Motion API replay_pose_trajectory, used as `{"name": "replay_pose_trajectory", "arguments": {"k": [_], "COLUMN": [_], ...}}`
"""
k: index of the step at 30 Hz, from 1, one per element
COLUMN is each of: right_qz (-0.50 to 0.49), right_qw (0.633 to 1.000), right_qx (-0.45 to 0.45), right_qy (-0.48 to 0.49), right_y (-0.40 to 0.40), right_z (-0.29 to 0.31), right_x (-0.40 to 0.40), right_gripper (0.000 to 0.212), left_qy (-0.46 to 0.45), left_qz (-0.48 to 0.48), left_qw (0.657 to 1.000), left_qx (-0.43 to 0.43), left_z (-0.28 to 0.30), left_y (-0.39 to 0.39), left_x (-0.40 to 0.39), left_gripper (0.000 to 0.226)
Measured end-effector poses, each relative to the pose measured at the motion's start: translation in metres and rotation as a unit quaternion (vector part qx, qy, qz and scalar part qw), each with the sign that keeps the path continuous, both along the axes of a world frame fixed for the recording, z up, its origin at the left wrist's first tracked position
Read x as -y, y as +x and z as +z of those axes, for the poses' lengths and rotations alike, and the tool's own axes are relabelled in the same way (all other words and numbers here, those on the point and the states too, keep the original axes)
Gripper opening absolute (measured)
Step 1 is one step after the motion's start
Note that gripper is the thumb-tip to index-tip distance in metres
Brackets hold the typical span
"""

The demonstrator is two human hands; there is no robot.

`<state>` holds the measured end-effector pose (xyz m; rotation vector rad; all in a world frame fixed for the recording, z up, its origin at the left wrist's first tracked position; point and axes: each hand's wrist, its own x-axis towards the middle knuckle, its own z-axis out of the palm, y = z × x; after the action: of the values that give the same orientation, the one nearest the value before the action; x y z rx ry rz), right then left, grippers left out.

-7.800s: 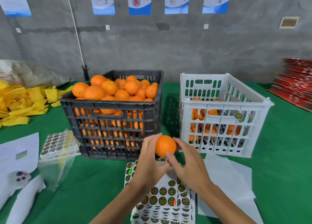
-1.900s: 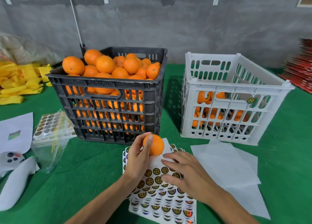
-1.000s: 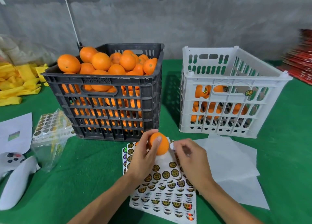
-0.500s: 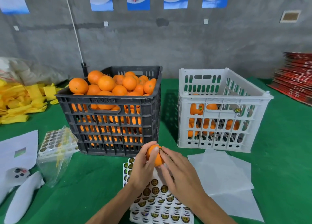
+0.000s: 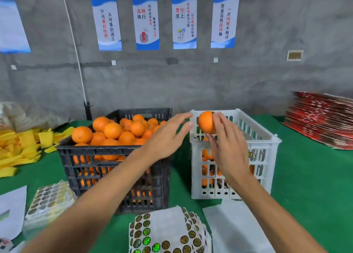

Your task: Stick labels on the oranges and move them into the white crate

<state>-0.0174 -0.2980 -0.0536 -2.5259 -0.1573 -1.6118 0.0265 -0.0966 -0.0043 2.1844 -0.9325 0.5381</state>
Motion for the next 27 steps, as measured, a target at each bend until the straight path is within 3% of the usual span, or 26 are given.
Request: {"name": "replay_pose_trajectory", "arguments": {"k": [2, 4, 7, 9, 14, 18, 20, 23, 25, 27], "right_qz": [-0.03, -0.033, -0.019, 0.007, 0.054, 0.084, 0.103, 0.148, 0.187, 0.222], "right_qw": [0.998, 0.994, 0.991, 0.992, 0.994, 0.994, 0.993, 0.989, 0.982, 0.974], "right_qx": [-0.051, -0.09, -0.108, -0.093, -0.078, -0.059, -0.048, -0.009, 0.003, -0.004], "right_qy": [-0.021, -0.047, -0.075, -0.079, -0.058, -0.038, -0.029, 0.008, 0.035, 0.044], "right_y": [0.008, 0.014, 0.02, 0.025, 0.03, 0.025, 0.019, 0.01, 0.002, -0.007], "right_z": [0.005, 0.001, -0.013, -0.022, -0.037, -0.04, -0.04, -0.036, -0.033, -0.033], "right_x": [0.013, 0.019, 0.013, 0.004, -0.023, -0.035, -0.038, -0.049, -0.06, -0.071], "right_gripper": [0.067, 0.074, 0.052, 0.034, 0.033, 0.033, 0.032, 0.031, 0.035, 0.045], "left_qy": [0.079, 0.189, 0.29, 0.296, 0.264, 0.182, 0.097, -0.078, -0.132, -0.148], "left_qz": [0.081, 0.231, 0.432, 0.456, 0.427, 0.43, 0.414, 0.312, 0.223, 0.141], "left_qw": [0.993, 0.953, 0.849, 0.822, 0.849, 0.876, 0.904, 0.936, 0.939, 0.948], "left_qx": [0.045, 0.045, -0.096, -0.17, -0.167, -0.125, -0.042, 0.143, 0.227, 0.242], "left_z": [0.015, 0.022, 0.022, 0.015, 0.011, 0.007, 0.002, -0.005, -0.017, -0.045], "left_y": [0.023, 0.044, 0.058, 0.064, 0.083, 0.094, 0.092, 0.056, 0.017, -0.018], "left_x": [-0.022, -0.054, -0.101, -0.124, -0.148, -0.156, -0.154, -0.136, -0.114, -0.087], "left_gripper": [0.04, 0.042, 0.054, 0.058, 0.071, 0.059, 0.053, 0.051, 0.05, 0.052]}}
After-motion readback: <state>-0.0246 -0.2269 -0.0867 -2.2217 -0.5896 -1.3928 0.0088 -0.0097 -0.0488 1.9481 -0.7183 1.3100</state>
